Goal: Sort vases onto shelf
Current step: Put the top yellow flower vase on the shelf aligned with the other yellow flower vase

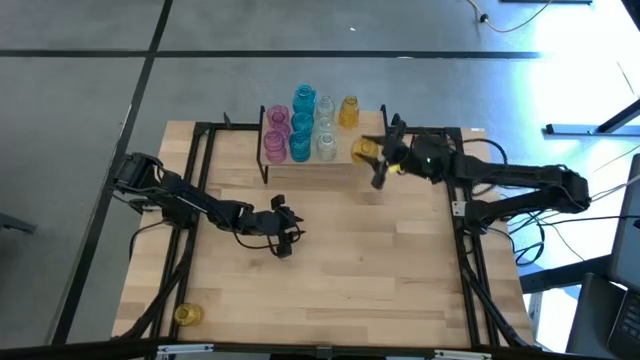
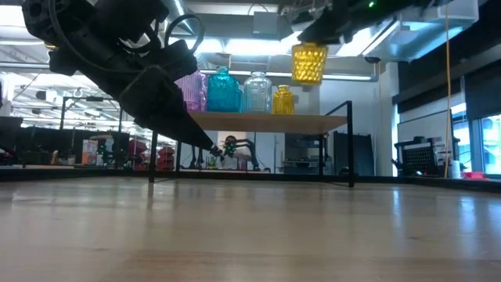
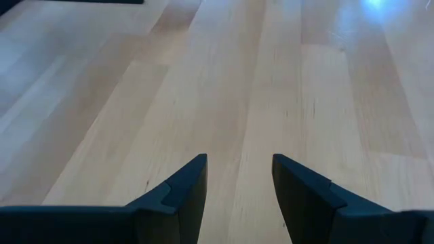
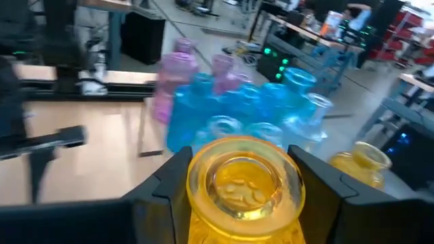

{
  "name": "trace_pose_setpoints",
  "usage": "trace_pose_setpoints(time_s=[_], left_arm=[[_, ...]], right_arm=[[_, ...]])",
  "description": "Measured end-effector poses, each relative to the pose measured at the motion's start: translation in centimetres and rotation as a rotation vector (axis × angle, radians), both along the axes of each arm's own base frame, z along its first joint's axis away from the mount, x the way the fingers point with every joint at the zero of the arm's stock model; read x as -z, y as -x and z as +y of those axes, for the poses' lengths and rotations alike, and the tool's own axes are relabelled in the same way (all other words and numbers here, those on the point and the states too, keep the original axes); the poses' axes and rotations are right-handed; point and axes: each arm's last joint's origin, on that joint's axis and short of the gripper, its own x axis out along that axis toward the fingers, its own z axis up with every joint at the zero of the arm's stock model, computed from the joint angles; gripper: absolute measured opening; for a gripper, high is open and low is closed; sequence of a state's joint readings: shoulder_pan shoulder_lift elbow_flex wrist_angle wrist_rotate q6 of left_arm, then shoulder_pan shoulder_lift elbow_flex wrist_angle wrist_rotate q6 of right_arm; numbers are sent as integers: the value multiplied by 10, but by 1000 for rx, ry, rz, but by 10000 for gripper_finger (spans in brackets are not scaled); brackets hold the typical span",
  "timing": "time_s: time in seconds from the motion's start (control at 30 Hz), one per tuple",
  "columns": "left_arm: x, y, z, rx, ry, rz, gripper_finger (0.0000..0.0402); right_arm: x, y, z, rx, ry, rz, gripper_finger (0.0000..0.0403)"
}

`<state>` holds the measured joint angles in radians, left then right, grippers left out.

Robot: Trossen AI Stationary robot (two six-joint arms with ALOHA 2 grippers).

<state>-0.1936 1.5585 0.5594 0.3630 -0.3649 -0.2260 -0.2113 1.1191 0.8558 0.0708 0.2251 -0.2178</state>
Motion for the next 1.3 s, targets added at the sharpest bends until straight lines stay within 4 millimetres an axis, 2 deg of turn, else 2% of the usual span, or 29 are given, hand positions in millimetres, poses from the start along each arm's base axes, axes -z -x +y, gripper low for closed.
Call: trace_pose_setpoints(time_s=[0.13,0.27,0.5,0.9,1.07,1.3], left_arm=[[0,0,0,-5,-4,0,160],[0,0,0,-14,-11,0,160],[0,0,1,-14,-11,1,160],[0,0,0,-13,-11,2,160],[0,0,1,-13,-11,2,160],[0,0,1,-12,-12,5,160]], right_arm=[[0,-4,-24,46,8,-60,176],[9,-11,-46,66,2,-69,176],[29,-22,-70,106,-38,-50,177],[53,-42,-79,106,-45,-42,177],[55,-45,-80,107,-39,-47,179],[54,-44,-81,137,-28,-57,222]])
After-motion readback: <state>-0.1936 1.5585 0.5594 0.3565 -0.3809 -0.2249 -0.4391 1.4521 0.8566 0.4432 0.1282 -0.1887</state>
